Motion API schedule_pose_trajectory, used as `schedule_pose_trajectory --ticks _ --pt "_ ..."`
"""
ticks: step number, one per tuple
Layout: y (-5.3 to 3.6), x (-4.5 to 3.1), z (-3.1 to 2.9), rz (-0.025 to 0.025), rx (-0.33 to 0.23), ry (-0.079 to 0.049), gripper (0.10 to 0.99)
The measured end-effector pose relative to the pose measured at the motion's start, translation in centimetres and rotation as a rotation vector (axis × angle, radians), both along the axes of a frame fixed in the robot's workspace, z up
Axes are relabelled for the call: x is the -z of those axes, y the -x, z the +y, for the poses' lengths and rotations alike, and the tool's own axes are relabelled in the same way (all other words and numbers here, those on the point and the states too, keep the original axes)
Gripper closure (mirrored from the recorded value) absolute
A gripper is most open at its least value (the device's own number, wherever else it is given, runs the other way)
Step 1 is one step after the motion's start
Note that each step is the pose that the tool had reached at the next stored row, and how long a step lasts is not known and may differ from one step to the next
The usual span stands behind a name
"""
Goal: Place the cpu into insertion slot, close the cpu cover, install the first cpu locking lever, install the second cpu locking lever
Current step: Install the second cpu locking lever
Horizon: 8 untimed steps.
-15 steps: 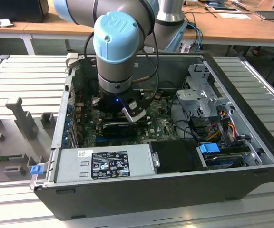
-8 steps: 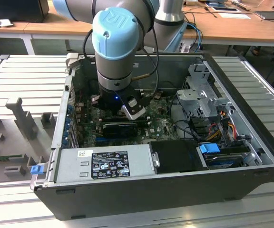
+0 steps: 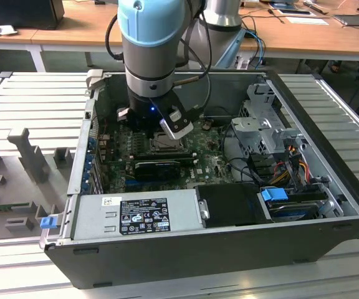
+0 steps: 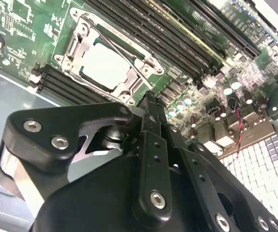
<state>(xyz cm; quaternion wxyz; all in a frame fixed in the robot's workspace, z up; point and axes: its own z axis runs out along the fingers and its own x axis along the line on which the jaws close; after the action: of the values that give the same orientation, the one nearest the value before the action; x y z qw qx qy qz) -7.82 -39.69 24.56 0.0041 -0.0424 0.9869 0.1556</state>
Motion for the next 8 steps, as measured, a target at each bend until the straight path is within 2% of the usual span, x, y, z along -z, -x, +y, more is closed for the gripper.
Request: schedule_pose_trajectory --ticks 2,4,6,8 --pt "-0.27 -0.01 0.05 0.0001 0.0 0.0 0.98" --pt "-1.22 -0.01 0.18 0.0012 0.0 0.0 0.98" --pt "-2.6 0.0 0.34 0.0048 0.0 0.0 0.98" --pt "-3.46 0.11 0.27 0.0086 0.0 0.0 0.98"
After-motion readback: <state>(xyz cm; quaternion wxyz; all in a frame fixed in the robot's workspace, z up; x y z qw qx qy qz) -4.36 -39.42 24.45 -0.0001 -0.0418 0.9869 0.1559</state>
